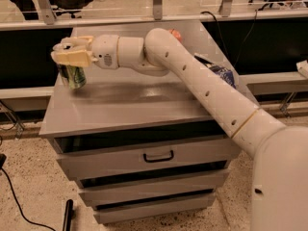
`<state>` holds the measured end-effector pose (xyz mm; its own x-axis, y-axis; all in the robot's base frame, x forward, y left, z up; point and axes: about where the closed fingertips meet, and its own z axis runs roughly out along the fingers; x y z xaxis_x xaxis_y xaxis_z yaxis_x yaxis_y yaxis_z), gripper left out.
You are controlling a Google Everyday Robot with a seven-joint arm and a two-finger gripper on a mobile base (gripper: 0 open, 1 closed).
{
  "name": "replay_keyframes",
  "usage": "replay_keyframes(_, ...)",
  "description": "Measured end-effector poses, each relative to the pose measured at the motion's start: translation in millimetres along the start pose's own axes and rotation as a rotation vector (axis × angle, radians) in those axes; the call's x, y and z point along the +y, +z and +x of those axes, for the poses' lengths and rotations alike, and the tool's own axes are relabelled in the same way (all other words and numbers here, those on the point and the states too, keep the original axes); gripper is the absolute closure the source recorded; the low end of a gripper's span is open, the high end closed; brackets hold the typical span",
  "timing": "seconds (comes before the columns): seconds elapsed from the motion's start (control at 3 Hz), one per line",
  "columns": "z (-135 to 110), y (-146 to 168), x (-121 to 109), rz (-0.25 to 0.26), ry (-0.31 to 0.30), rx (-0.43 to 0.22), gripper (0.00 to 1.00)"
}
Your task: Place green can upright
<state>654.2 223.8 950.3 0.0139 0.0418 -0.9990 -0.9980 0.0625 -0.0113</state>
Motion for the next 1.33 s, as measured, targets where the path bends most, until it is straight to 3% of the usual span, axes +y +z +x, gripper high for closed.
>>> replay_keyframes(0.67,10.2,9.5,3.7,-0.021,-0.002,0.008,0.12)
replay_keyframes(1.0,12.9,11.8,5.3,-0.023,-0.020,0.007,0.00)
replay_keyframes(1.33,11.2,9.0,6.5,-0.010,-0.047,0.046,0.00)
